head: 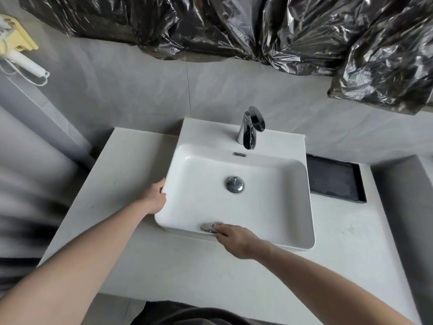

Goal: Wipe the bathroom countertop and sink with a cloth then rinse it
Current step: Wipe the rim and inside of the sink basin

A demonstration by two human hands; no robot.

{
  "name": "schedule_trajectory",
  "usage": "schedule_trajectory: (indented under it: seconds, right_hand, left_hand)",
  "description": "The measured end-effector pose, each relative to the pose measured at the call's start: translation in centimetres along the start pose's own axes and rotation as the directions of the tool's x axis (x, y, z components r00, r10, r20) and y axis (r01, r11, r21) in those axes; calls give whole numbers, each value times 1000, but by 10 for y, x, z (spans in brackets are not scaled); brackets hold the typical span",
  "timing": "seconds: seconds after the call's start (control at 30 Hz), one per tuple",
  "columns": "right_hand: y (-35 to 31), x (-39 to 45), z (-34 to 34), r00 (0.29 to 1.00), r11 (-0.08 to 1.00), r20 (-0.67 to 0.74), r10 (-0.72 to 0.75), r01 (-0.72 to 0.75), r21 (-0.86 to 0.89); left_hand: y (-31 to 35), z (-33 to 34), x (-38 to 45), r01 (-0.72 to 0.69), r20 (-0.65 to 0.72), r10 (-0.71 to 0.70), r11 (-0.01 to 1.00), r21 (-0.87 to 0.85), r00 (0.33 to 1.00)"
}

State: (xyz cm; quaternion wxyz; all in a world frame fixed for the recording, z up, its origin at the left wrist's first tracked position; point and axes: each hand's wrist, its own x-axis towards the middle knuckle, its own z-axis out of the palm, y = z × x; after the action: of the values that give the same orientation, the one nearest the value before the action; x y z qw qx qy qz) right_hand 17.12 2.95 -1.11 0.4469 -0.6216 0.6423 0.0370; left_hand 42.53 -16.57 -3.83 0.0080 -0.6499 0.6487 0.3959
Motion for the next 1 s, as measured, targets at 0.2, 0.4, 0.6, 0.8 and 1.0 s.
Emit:
schedule_trajectory:
  seconds: [0.2, 0.4, 0.6, 0.8, 1.0]
  right_hand:
    - [75, -71, -22, 978, 973, -85, 189, -198, -118]
    - [112, -123, -42, 945, 897, -142, 294, -324, -301]
    - [140, -111, -52, 971, 838, -157, 179, -234, -493]
    - [159, -91, -70, 983, 809, -138, 122, -179, -560]
    - [170, -60, -93, 973, 703, -177, 150, -231, -672]
  left_hand:
    - [-4, 4, -4, 2, -14, -2, 1000, -18, 1000]
    - [-2, 4, -14, -28, -35, 29, 999, 28, 999]
    - [1, 4, -19, -52, -64, 56, 997, 65, 996]
    - [0, 2, -20, -42, -60, 48, 994, 98, 997]
    - [1, -1, -21, -18, -51, 24, 994, 108, 998]
